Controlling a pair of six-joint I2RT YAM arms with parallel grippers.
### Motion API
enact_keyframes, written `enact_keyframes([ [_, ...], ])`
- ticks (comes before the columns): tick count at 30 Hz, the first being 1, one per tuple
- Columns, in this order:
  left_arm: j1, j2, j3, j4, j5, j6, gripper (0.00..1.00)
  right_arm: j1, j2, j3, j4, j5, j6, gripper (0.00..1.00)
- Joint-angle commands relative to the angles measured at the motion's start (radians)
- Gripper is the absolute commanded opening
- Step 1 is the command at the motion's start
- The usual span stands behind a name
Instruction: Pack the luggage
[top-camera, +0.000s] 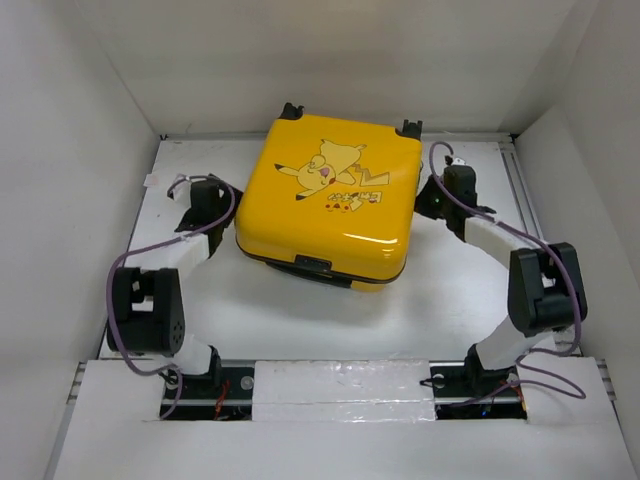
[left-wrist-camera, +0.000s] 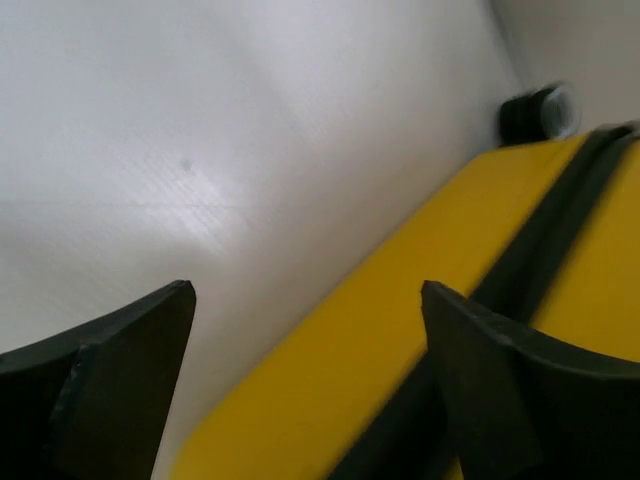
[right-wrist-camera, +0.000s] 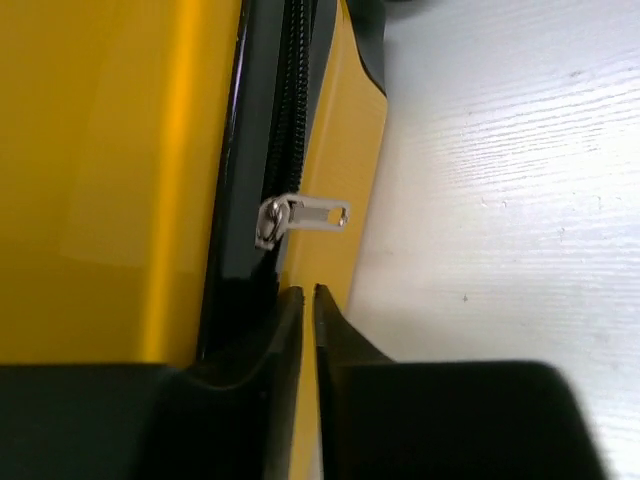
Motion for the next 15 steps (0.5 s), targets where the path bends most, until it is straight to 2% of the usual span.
enact_keyframes([
  [1, -0.021, -0.162, 0.099, -0.026, -0.085, -0.046, 0.96, 0.004, -0.151, -0.016, 0.155, -0.170, 0.091, 0.20],
  [4, -0.009, -0.264, 0.159, -0.038, -0.141, -0.045, 0.99, -0.019, -0.243, -0.102, 0.155, -0.158, 0.102, 0.31],
  [6, -0.024, -0.311, 0.245, -0.056, -0.180, -0.017, 0.99, -0.031, -0.294, -0.150, 0.155, -0.129, 0.102, 0.34],
  [7, -0.043, -0.322, 0.277, -0.067, -0.196, 0.010, 0.96, -0.042, -0.318, -0.205, 0.155, -0.129, 0.102, 0.34],
  [8, -0.075, -0.344, 0.307, -0.067, -0.214, 0.091, 0.90, -0.042, -0.379, -0.238, 0.174, -0.129, 0.102, 0.35],
  [9, -0.160, -0.354, 0.349, -0.076, -0.230, 0.132, 0.70, -0.051, -0.415, -0.277, 0.196, -0.139, 0.102, 0.35],
  [11, -0.277, -0.377, 0.349, -0.053, -0.230, 0.202, 0.51, -0.051, -0.533, -0.404, 0.239, -0.151, 0.102, 0.41],
  [12, -0.435, -0.399, 0.308, -0.029, -0.248, 0.280, 0.44, -0.041, -0.571, -0.444, 0.269, -0.167, 0.075, 0.43],
  [13, -0.527, -0.399, 0.291, -0.009, -0.280, 0.317, 0.35, -0.041, -0.611, -0.510, 0.270, -0.184, 0.058, 0.45],
  [15, -0.711, -0.399, 0.280, -0.038, -0.363, 0.377, 0.28, -0.041, -0.735, -0.561, 0.203, -0.173, 0.025, 0.43],
])
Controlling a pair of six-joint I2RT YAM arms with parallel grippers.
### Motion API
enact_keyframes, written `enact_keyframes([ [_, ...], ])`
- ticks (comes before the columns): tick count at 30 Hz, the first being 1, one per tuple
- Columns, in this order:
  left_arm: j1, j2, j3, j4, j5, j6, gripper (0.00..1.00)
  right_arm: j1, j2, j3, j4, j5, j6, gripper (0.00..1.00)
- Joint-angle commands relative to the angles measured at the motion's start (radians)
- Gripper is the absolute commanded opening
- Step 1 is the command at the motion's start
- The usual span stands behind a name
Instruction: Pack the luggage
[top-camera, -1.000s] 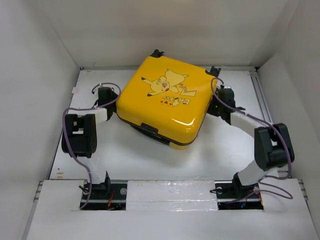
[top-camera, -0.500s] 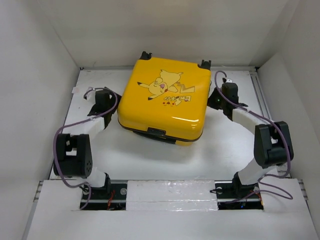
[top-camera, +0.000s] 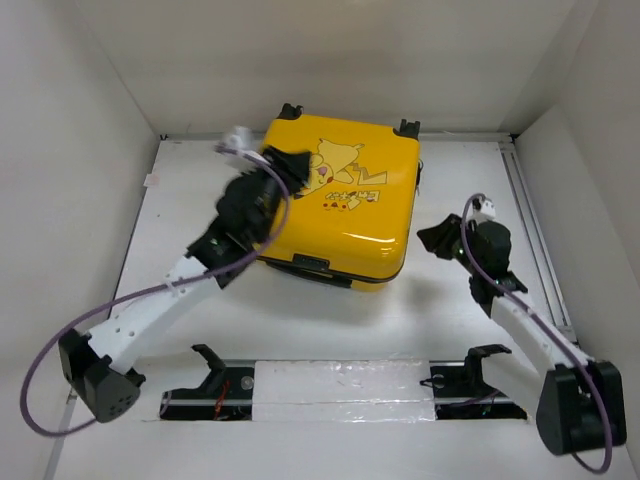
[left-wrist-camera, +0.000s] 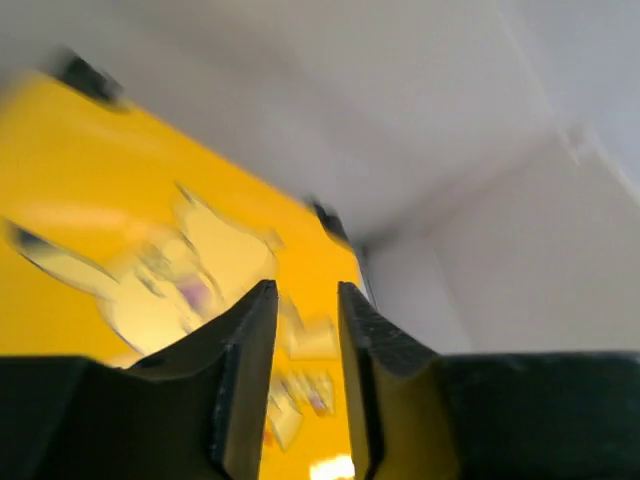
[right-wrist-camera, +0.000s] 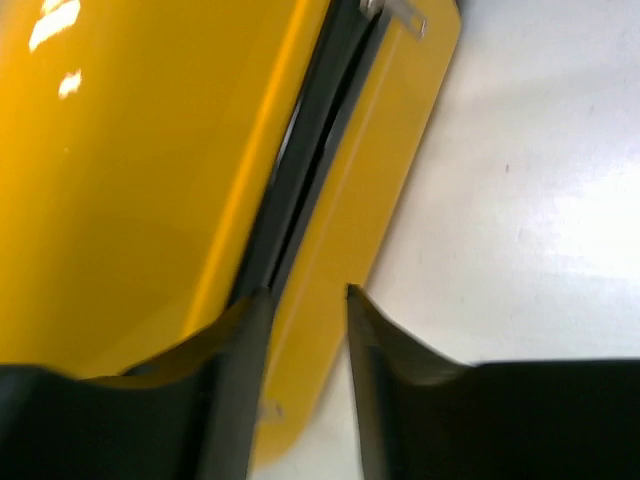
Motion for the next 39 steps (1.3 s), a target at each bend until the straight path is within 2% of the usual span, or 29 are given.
enact_keyframes([
  [1, -0.374, 0.019, -0.046, -0.052, -0.235, 0.201, 0.25, 0.001, -0.157, -0.081, 0.012, -0.066, -0.042, 0.37],
  [3, -0.554, 0.009, -0.088, -0.052, -0.363, 0.235, 0.20, -0.025, -0.296, -0.167, -0.001, -0.118, -0.042, 0.33],
  [4, -0.695, -0.014, -0.139, -0.043, -0.458, 0.226, 0.20, -0.025, -0.341, -0.195, -0.010, -0.132, -0.033, 0.31],
  [6, -0.791, -0.066, -0.210, -0.078, -0.468, 0.142, 0.18, -0.025, -0.452, -0.279, 0.007, -0.193, -0.033, 0.34],
  [7, -0.791, -0.066, -0.211, -0.093, -0.468, 0.093, 0.18, -0.025, -0.482, -0.305, 0.007, -0.193, -0.033, 0.34],
  [8, -0.807, -0.106, -0.274, -0.094, -0.468, 0.058, 0.18, -0.025, -0.503, -0.321, 0.007, -0.193, -0.033, 0.36],
  [9, -0.807, -0.129, -0.310, -0.138, -0.447, -0.056, 0.16, -0.025, -0.520, -0.344, 0.007, -0.202, -0.047, 0.41],
  [14, -0.850, -0.270, -0.549, -0.158, -0.427, -0.276, 0.16, -0.016, -0.489, -0.329, 0.024, -0.282, -0.088, 0.41],
  [17, -0.850, -0.319, -0.674, -0.141, -0.402, -0.347, 0.24, -0.016, -0.415, -0.347, 0.108, -0.336, -0.088, 0.41],
  [18, -0.850, -0.319, -0.718, -0.131, -0.402, -0.372, 0.27, -0.016, -0.392, -0.347, 0.181, -0.351, -0.088, 0.41],
  [19, -0.850, -0.319, -0.730, -0.130, -0.402, -0.387, 0.32, -0.016, -0.375, -0.347, 0.201, -0.385, -0.088, 0.41],
  [22, -0.827, -0.261, -0.753, -0.091, -0.402, -0.412, 0.36, 0.015, -0.307, -0.347, 0.292, -0.381, -0.107, 0.41],
  [27, -0.759, -0.166, -0.764, 0.012, -0.332, -0.412, 0.39, 0.050, -0.223, -0.358, 0.409, -0.331, -0.151, 0.44],
  [32, -0.664, -0.134, -0.786, 0.155, -0.249, -0.343, 0.39, 0.060, -0.116, -0.330, 0.510, -0.304, -0.203, 0.45],
  [34, -0.635, -0.120, -0.786, 0.207, -0.212, -0.308, 0.39, 0.060, -0.038, -0.299, 0.530, -0.345, -0.223, 0.46],
  [39, -0.624, -0.033, -0.748, 0.261, -0.180, -0.266, 0.39, 0.060, 0.078, -0.289, 0.720, -0.446, -0.232, 0.46],
])
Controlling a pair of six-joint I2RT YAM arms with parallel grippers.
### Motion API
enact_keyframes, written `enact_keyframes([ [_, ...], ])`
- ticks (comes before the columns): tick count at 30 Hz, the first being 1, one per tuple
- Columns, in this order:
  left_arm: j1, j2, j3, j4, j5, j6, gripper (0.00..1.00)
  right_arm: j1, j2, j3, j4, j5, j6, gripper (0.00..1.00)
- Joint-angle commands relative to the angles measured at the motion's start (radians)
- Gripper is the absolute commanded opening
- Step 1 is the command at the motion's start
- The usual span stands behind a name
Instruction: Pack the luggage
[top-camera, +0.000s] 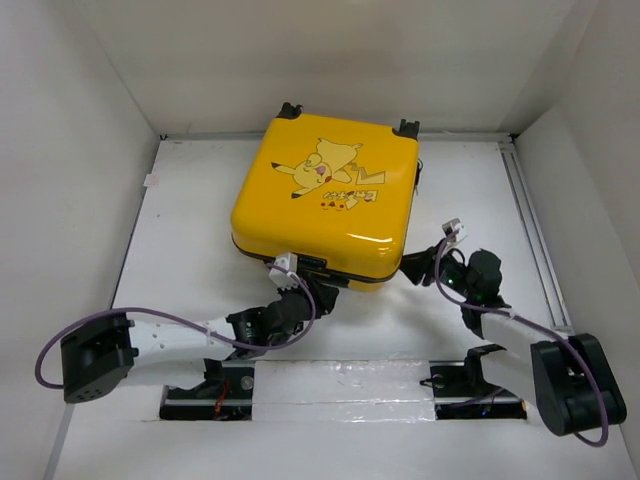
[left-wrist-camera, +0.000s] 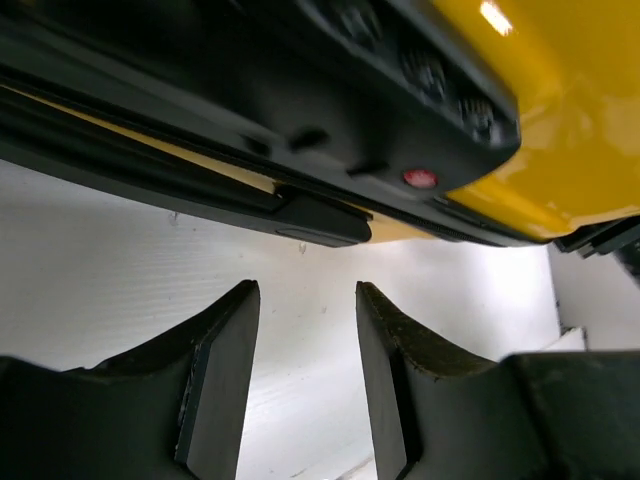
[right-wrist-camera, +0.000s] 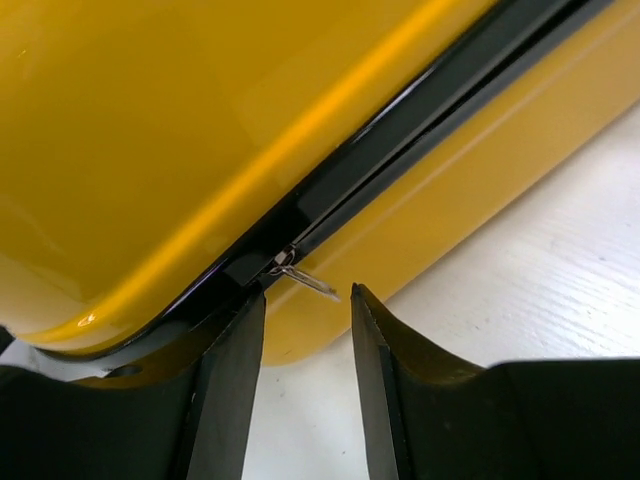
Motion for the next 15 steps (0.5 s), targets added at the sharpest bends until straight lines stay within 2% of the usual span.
enact_keyframes([
  [1, 0.004, 0.057, 0.038, 0.089, 0.039, 0.061, 0.39, 0.027, 0.063, 0.060, 0.229, -0.136, -0.039, 0.44],
  [6, 0.004, 0.094, 0.063, 0.079, 0.025, 0.061, 0.38, 0.061, 0.120, 0.089, 0.248, -0.158, -0.082, 0.33],
  [12, 0.004, 0.135, 0.096, 0.099, -0.032, 0.095, 0.37, 0.091, 0.181, 0.109, 0.270, -0.149, -0.082, 0.01],
  [15, 0.004, 0.181, 0.138, 0.099, -0.068, 0.109, 0.37, 0.100, 0.193, 0.088, 0.274, -0.114, -0.059, 0.00],
])
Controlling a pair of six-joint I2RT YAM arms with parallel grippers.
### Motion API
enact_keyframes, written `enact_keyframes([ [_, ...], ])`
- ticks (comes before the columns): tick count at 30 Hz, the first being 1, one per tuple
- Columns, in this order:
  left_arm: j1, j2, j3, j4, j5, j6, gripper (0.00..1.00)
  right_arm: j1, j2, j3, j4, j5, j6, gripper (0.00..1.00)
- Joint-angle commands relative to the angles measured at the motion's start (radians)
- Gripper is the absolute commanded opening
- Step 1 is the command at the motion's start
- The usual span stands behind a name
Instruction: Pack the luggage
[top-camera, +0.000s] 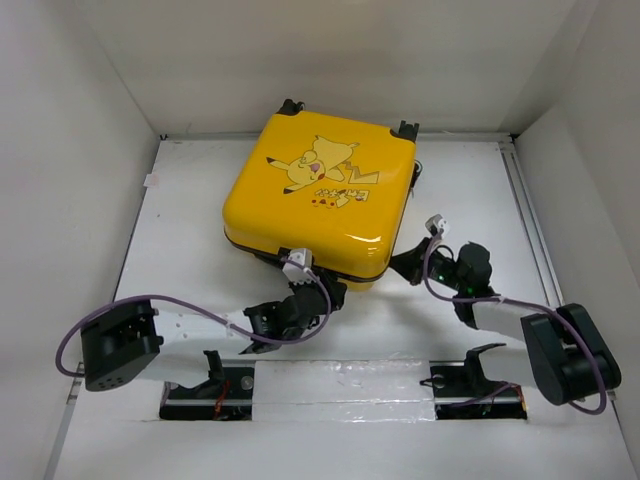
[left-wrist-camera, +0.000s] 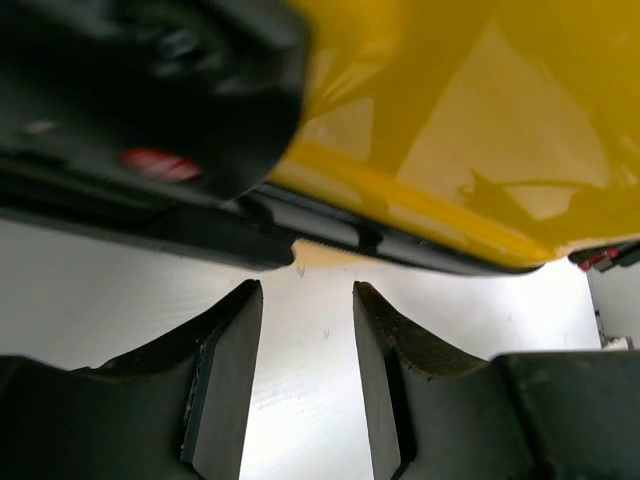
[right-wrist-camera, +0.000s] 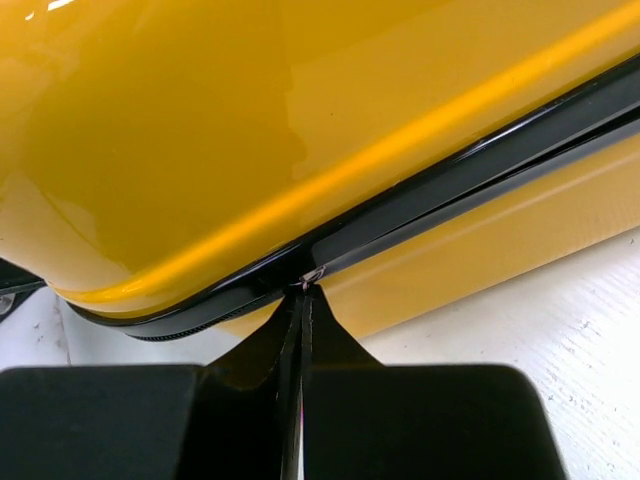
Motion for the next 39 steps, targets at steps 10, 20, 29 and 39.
enact_keyframes([
  [10, 0.068, 0.111, 0.116, 0.074, -0.065, 0.069, 0.35, 0.204, -0.332, -0.076, -0.260, 0.369, 0.085, 0.00],
  [20, 0.100, 0.151, 0.194, 0.084, -0.036, 0.110, 0.34, 0.533, -0.558, -0.050, -0.632, 0.540, 0.162, 0.00],
  [29, 0.125, 0.237, 0.277, 0.109, 0.044, 0.139, 0.34, 0.813, -0.359, 0.038, -0.455, 0.774, 0.291, 0.00],
  [39, 0.111, 0.053, 0.104, -0.053, 0.006, 0.083, 0.46, 0.880, -0.157, 0.122, -0.347, 1.077, 0.272, 0.00],
])
